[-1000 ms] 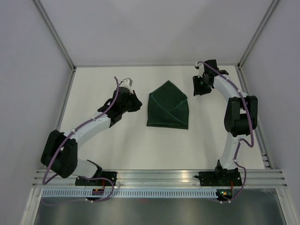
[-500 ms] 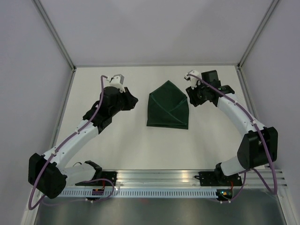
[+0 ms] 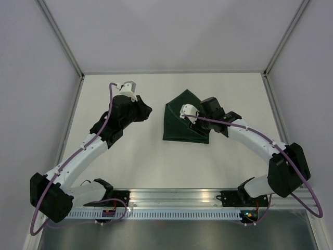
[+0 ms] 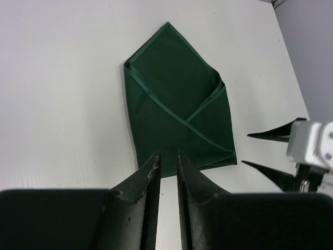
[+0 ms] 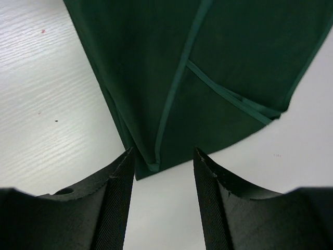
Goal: Fold the napkin, place the utensils inside, and roll it up
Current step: Roll the napkin with the utensil
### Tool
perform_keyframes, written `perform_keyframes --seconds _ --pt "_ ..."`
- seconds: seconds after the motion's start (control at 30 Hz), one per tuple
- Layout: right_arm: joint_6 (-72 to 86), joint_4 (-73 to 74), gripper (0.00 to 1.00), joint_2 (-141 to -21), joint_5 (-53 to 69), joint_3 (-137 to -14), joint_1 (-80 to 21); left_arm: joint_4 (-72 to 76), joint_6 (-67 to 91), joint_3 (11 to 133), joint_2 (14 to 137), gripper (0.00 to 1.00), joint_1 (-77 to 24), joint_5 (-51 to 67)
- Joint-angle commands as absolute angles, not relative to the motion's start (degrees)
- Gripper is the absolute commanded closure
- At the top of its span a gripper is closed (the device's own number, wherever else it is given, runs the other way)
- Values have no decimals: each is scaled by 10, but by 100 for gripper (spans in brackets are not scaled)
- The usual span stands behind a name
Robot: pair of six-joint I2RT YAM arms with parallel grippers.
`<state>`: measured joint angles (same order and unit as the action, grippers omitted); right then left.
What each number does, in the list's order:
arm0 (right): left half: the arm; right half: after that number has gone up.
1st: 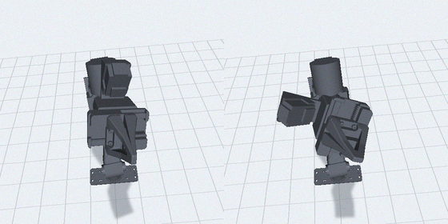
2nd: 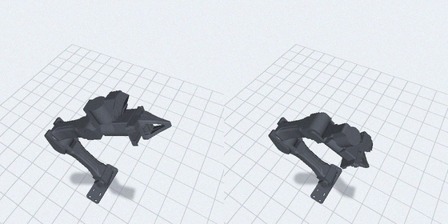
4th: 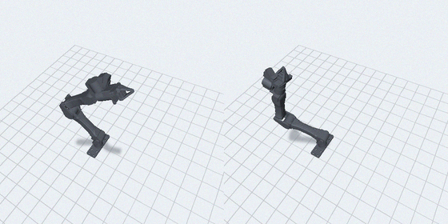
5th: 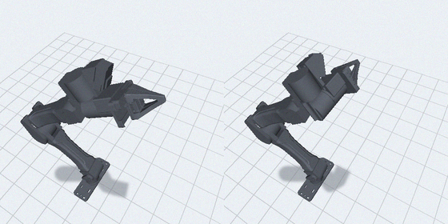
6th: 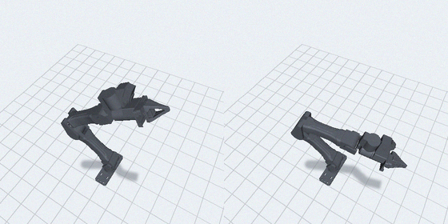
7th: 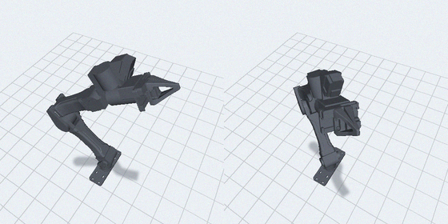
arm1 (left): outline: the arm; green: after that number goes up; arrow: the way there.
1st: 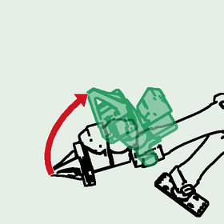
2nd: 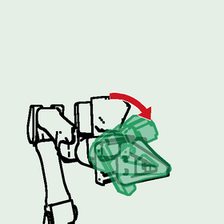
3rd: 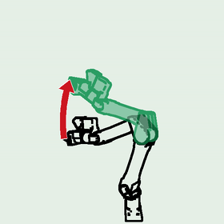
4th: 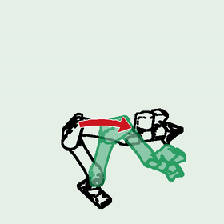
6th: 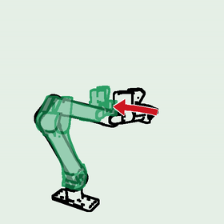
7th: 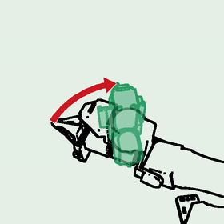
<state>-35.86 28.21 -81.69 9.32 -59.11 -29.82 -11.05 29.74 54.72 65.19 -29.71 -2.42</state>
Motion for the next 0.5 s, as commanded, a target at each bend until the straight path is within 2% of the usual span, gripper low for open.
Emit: perform_keyframes --seconds 0.0,0.47 --pt "-397 225 44 -831 82 -570 -336 -128 315 575 639 76 -299 -42" --pt "-407 133 44 -919 4 -537 -458 -161 304 619 645 71 -299 -47"
